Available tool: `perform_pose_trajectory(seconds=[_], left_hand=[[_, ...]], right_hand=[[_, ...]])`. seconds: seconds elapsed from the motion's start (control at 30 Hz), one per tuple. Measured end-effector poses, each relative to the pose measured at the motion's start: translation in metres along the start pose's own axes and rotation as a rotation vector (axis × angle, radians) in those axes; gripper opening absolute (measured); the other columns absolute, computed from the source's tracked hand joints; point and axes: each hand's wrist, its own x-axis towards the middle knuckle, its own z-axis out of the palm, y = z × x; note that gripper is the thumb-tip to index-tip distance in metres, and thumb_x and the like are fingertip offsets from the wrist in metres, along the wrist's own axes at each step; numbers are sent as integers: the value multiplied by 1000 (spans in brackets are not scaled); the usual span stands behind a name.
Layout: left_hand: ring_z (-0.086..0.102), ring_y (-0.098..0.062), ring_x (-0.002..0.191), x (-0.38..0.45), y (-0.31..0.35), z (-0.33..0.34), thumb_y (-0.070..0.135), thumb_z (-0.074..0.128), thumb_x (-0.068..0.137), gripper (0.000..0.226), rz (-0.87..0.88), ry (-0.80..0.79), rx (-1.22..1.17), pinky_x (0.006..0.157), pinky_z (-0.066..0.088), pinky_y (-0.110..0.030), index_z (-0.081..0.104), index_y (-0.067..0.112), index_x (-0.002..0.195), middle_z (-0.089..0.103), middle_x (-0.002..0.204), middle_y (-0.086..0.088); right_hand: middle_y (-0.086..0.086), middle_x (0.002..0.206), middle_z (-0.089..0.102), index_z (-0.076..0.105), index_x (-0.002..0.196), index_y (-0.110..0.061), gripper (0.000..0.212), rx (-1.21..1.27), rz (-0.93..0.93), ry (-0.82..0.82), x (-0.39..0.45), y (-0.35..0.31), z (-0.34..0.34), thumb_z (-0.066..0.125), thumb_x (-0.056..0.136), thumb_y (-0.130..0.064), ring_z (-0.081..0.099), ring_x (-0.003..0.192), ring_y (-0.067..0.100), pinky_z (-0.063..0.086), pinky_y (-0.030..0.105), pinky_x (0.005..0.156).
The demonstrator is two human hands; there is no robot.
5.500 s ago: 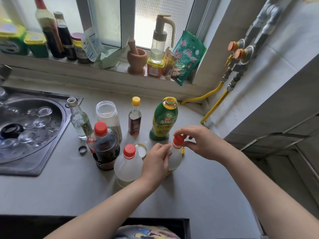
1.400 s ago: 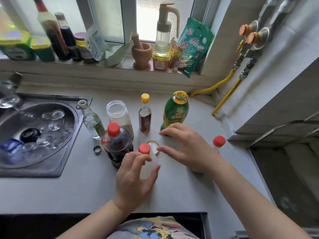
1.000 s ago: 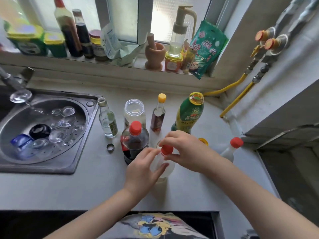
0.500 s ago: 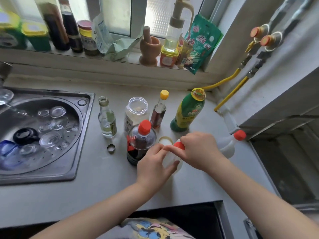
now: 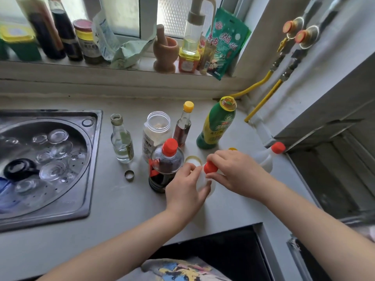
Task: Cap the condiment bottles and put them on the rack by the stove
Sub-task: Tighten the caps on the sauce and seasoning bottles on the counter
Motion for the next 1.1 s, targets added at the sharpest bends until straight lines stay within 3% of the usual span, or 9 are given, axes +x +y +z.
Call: perform_pose_trajectory(seconds=[0.1, 0.23, 0.33, 0.43, 0.53, 0.67, 0.8, 0.9, 1.1], left_hand=[[58, -15, 84, 1, -2, 2, 54, 49, 78, 39, 0, -17, 6, 46, 44, -28, 60, 25, 102, 58, 93, 7], [60, -18, 80, 3, -5, 5, 45, 71, 71, 37, 56, -16, 85, 48, 44, -26, 61, 22, 98, 66, 83, 9], [56, -13, 81, 5, -8, 8, 49, 57, 75, 33, 60, 8, 65, 47, 44, -27, 62, 25, 97, 67, 83, 12], [45, -8, 84, 6, -10, 12, 51, 52, 75, 33, 39, 26, 17, 47, 44, -27, 63, 25, 91, 67, 82, 13], [44, -8, 84, 5, -11, 13, 53, 51, 76, 36, 31, 26, 7, 47, 44, -27, 63, 22, 88, 64, 76, 11], [48, -7, 82, 5, -12, 13, 50, 58, 77, 32, 40, 25, -9, 47, 45, -27, 65, 24, 95, 65, 76, 11], [59, -14, 80, 5, -12, 12, 49, 59, 75, 33, 49, 7, 9, 52, 44, -26, 65, 25, 98, 67, 79, 8], [58, -12, 87, 6, -8, 9, 47, 59, 78, 34, 11, -36, -31, 58, 44, -27, 63, 31, 107, 69, 89, 10], [47, -6, 84, 2, -5, 13, 40, 72, 74, 25, -56, 19, -15, 52, 41, -25, 64, 25, 93, 64, 78, 9]], right_hand=[[3, 76, 60, 61, 89, -11, 34, -174, -88, 62, 3, 4, 3, 52, 85, -43, 56, 64, 23, 43, 29, 53], [4, 75, 56, 55, 83, -12, 40, -298, -255, 103, 11, 17, 7, 40, 91, -49, 51, 63, 23, 37, 31, 55], [5, 68, 53, 47, 75, -14, 40, -267, -291, 144, 21, 19, 10, 41, 91, -50, 48, 58, 24, 37, 31, 53], [3, 57, 52, 51, 63, -14, 43, -239, -184, 194, 26, 14, 18, 44, 90, -47, 46, 51, 22, 31, 28, 50], [1, 48, 51, 49, 53, -16, 42, -196, 76, 277, 21, 1, 24, 50, 84, -43, 45, 44, 21, 22, 26, 50], [0, 45, 53, 51, 49, -17, 43, -203, 295, 318, 15, -15, 30, 51, 82, -44, 49, 41, 20, 25, 24, 47], [0, 54, 53, 50, 58, -17, 50, -169, 95, 271, 12, 4, 24, 48, 84, -59, 47, 49, 19, 25, 26, 51], [2, 67, 53, 50, 70, -15, 47, -163, -100, 190, 12, 19, 18, 45, 87, -58, 46, 60, 22, 33, 31, 58], [1, 57, 52, 50, 60, -16, 41, -73, -35, 261, 19, 18, 29, 54, 83, -49, 46, 56, 21, 31, 30, 59]])
